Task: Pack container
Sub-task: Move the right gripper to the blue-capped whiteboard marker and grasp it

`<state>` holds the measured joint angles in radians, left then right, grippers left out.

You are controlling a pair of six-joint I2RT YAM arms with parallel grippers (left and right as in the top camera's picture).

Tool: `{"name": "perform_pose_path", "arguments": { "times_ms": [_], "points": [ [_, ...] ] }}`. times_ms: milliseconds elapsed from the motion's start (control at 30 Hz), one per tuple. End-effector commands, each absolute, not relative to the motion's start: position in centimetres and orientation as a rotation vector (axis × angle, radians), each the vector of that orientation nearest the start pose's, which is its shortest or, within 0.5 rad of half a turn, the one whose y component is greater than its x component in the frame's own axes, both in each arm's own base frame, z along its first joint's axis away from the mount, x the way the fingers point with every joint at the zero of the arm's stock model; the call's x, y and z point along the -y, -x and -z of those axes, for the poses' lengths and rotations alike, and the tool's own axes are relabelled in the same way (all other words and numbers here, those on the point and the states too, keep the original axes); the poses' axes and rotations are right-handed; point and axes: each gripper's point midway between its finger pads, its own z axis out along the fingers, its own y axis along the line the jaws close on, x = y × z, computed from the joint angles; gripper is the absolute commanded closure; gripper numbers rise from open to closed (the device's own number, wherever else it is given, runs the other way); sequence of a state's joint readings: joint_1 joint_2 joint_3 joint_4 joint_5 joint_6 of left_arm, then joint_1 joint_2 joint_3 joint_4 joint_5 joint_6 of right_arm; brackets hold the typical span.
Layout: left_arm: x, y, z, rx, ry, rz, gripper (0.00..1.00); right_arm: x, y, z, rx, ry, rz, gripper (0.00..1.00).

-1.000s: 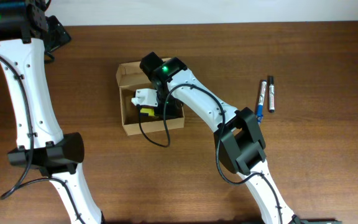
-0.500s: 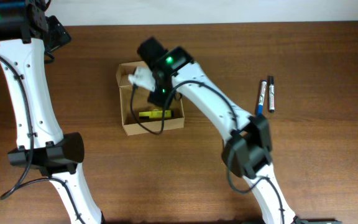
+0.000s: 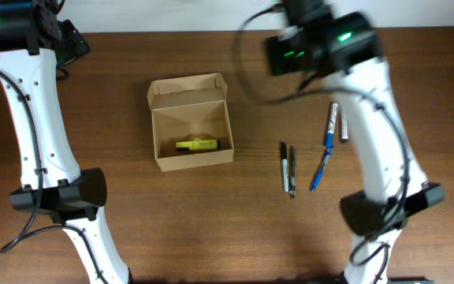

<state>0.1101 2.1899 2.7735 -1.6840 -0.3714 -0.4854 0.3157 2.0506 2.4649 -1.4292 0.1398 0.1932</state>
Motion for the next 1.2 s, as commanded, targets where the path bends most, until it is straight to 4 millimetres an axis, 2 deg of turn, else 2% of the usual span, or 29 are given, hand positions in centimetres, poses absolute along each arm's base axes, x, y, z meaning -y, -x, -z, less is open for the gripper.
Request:
{"name": "perform_pose_path", "arguments": {
  "times_ms": [0,67,167,200,333,433,767,1000,1133,1167],
  "points": [
    [-11.4,-43.4,-32.0,-2.413,0.857,-0.366,0.00,-7.6,-46.8,-24.7,-2.702,-0.266,-0.134,0.35],
    [-11.4,-43.4,-32.0,-2.413,0.857,-0.366,0.00,-4.0,-47.1,-21.9,-2.755,-0.415,-0.122,0.35],
    [-11.4,-43.4,-32.0,-2.413,0.856,-0.365,0.00,-1.5,-47.1,-18.2,-2.823,-0.508,-0.116,0.38],
    [-11.4,-43.4,-32.0,-2.413,0.857,-0.366,0.00,-0.3,-46.9,-15.6,-2.868,-0.557,-0.100,0.39],
    [-11.4,-43.4,-32.0,-2.413,0.857,-0.366,0.00,0.9,-45.8,-10.3,-2.959,-0.624,-0.097,0.39],
    [-11.4,-43.4,-32.0,-2.413,0.856,-0.365,0.00,0.9,-44.7,-6.9,-3.020,-0.640,-0.086,0.39],
    [-11.4,-43.4,-32.0,-2.413,0.856,-0.365,0.00,0.6,-42.7,-1.2,-3.066,-0.649,-0.081,0.40],
    [-11.4,-43.4,-32.0,-2.413,0.857,-0.366,0.00,0.5,-41.9,0.4,-3.079,-0.645,-0.084,0.44],
    [-11.4,-43.4,-32.0,-2.413,0.856,-0.365,0.00,0.5,-41.7,0.8,-3.084,-0.639,-0.084,0.56],
    [-11.4,-43.4,-32.0,-2.413,0.856,-0.365,0.00,0.5,-41.7,0.8,-3.085,-0.639,-0.083,0.64]
  ]
}}
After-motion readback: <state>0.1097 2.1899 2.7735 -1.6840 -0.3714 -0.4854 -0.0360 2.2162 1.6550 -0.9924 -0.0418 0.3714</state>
